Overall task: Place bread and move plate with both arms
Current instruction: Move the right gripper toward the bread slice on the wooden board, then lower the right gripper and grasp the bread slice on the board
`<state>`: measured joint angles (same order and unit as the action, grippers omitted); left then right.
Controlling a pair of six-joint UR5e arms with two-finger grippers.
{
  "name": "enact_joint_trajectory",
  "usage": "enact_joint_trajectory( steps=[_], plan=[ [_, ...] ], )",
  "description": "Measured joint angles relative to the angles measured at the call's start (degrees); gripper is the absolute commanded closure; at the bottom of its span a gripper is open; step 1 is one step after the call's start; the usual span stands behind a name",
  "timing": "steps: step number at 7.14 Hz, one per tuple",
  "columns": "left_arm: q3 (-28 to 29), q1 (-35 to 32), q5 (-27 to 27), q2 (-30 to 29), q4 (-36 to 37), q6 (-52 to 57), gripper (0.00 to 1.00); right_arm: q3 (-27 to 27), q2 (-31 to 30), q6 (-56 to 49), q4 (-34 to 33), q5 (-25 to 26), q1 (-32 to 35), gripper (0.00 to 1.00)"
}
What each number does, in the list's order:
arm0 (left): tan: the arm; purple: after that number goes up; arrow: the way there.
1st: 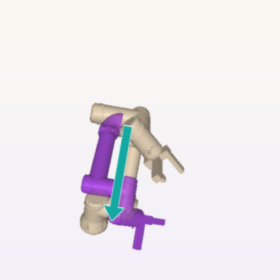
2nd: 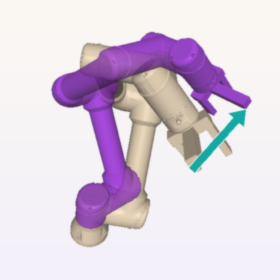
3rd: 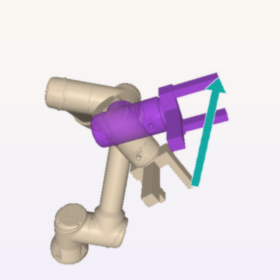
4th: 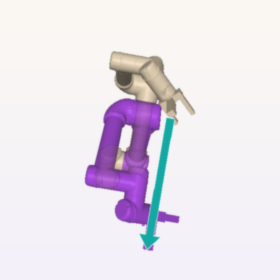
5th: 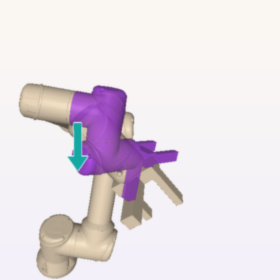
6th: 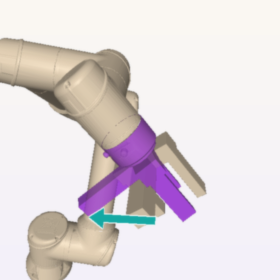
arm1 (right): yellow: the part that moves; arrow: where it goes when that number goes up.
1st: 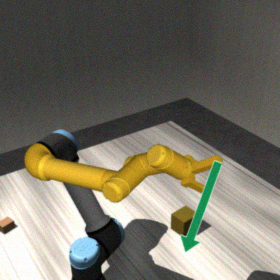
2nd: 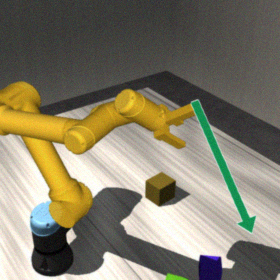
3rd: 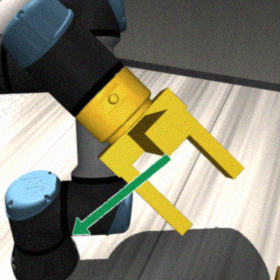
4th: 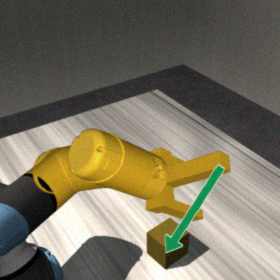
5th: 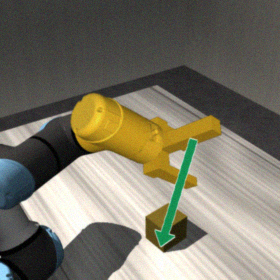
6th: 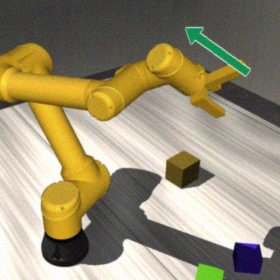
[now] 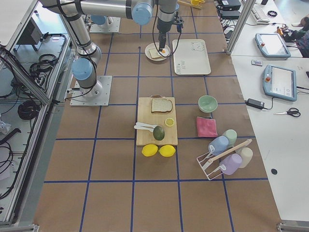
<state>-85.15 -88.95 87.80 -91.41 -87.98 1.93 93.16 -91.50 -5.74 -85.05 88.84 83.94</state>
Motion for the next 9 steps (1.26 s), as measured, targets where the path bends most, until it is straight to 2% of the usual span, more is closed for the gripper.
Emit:
enact_joint_trajectory(
  steps=[5,8,9],
  plan=[
    [-0.17,0.0,0.0,0.03,-0.02,0.0,0.0,1.2,0.73,-0.32,-1.13,0.26,-1.19,0.0],
    [-0.51,-0.07,-0.02,0.16,-0.01,0.0,0.0,3.04,4.6,-0.41,-5.88,0.17,-8.61,0.0],
    [-0.67,-0.08,-0.01,0.21,-0.01,0.0,0.0,3.92,7.04,-0.49,-9.38,0.34,-10.54,0.0]
  ],
)
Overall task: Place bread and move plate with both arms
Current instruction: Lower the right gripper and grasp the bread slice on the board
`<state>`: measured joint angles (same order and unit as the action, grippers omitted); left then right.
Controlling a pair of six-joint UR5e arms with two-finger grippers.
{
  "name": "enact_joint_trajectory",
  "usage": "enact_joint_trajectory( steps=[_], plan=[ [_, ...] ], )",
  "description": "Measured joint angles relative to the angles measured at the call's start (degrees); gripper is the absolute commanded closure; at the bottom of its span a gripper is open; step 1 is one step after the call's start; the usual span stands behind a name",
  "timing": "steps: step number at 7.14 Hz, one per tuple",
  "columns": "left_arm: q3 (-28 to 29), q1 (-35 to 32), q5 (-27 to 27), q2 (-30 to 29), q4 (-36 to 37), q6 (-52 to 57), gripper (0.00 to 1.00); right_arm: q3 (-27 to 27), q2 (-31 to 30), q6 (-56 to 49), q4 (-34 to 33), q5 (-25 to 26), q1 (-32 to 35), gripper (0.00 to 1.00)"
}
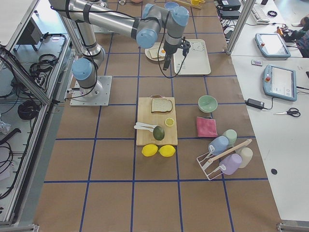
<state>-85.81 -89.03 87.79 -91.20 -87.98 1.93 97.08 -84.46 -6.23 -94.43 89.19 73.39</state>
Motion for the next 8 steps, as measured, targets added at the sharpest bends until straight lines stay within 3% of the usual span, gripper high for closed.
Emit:
enact_joint_trajectory(
  steps=[3,5,6,8],
  plan=[
    [-0.12,0.14,0.01,0.05,0.0,0.06,0.0,4.99,7.09,-0.32,-13.94,2.42,-3.44,0.0],
    [-0.14,0.14,0.01,0.06,0.0,0.07,0.0,6.49,11.61,-0.17,-19.75,2.95,-5.71,0.26],
    [-0.14,0.16,-0.01,0.06,0.0,0.03,0.0,6.64,13.26,0.07,-20.53,3.59,-6.17,0.32],
    [-0.14,0.17,-0.07,0.06,0.0,0.06,0.0,6.84,14.92,0.38,-20.85,5.37,-6.38,0.33]
  ],
)
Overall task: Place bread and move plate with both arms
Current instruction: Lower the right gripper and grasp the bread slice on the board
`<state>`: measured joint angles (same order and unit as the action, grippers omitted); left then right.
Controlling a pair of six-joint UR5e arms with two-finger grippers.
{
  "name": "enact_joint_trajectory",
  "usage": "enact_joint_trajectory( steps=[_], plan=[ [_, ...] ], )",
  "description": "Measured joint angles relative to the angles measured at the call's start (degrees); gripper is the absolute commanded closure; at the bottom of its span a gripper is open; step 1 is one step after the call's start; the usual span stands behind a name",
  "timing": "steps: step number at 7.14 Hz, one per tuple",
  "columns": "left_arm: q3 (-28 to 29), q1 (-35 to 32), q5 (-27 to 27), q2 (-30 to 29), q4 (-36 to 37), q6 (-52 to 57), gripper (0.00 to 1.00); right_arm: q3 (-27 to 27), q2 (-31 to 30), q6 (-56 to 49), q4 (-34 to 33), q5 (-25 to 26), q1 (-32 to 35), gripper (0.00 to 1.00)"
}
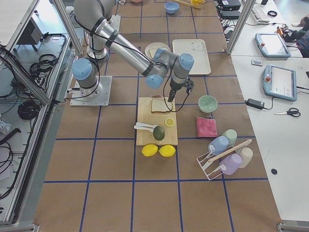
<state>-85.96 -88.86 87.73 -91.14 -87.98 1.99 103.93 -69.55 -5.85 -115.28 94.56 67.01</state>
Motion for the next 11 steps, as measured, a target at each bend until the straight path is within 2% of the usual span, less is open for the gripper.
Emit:
enact_joint_trajectory(
  steps=[2,3,4,7,8,9,10,11],
  plan=[
    [0.0,0.0,-0.01,0.0,0.0,0.02,0.0,0.2,1.39,0.12,-0.09,0.4,-0.03,0.34],
    [0.0,0.0,-0.01,0.0,0.0,0.03,0.0,0.22,1.93,0.13,-0.11,0.45,-0.04,0.42],
    [0.0,0.0,-0.01,0.0,0.0,0.01,0.0,0.25,2.25,0.12,-0.12,0.65,-0.04,0.45],
    [0.0,0.0,-0.01,0.04,0.0,-0.02,0.0,0.28,2.95,0.07,-0.12,1.35,-0.1,0.45],
    [0.0,-0.01,-0.01,0.03,0.0,-0.01,0.0,0.3,3.19,0.11,-0.13,1.39,-0.1,0.58],
    [0.0,-0.03,-0.01,0.03,0.0,-0.02,0.0,0.31,3.46,0.16,-0.11,1.41,-0.09,0.84],
    [0.0,-0.02,-0.01,0.05,0.0,0.0,0.0,0.31,3.6,0.36,-0.06,1.41,-0.09,1.0],
    [0.0,-0.02,-0.01,0.05,0.0,0.02,0.0,0.3,3.64,0.69,0.14,1.5,-0.09,1.0]
  ],
)
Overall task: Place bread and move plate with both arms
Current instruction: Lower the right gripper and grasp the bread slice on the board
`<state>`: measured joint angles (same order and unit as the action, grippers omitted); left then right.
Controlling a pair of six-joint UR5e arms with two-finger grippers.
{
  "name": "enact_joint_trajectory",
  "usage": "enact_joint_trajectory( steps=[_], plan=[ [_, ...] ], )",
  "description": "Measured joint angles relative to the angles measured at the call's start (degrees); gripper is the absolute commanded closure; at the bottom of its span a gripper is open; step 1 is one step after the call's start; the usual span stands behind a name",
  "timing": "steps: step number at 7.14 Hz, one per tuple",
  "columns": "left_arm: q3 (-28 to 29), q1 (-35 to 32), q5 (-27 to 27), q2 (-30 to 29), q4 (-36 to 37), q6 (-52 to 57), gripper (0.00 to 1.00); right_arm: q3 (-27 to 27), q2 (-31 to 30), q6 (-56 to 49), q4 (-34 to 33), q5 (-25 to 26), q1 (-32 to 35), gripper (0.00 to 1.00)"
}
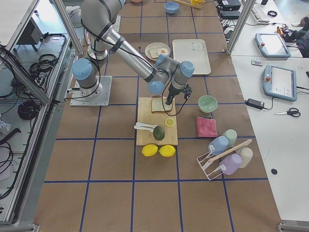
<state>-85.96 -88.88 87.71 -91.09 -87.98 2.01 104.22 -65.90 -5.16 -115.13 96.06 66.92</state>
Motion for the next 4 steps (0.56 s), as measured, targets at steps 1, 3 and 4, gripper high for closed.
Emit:
enact_joint_trajectory(
  steps=[1,3,4],
  plan=[
    [0.0,0.02,0.0,-0.02,0.0,0.01,0.0,-0.01,-0.01,0.23,0.33,0.2,0.0,1.0],
    [0.0,0.02,0.0,0.0,0.0,-0.01,0.0,-0.05,-0.34,0.26,0.65,0.38,-0.05,1.0],
    [0.0,0.01,0.0,0.02,0.0,-0.02,0.0,-0.08,-0.42,0.25,0.83,0.46,-0.02,1.0]
  ],
)
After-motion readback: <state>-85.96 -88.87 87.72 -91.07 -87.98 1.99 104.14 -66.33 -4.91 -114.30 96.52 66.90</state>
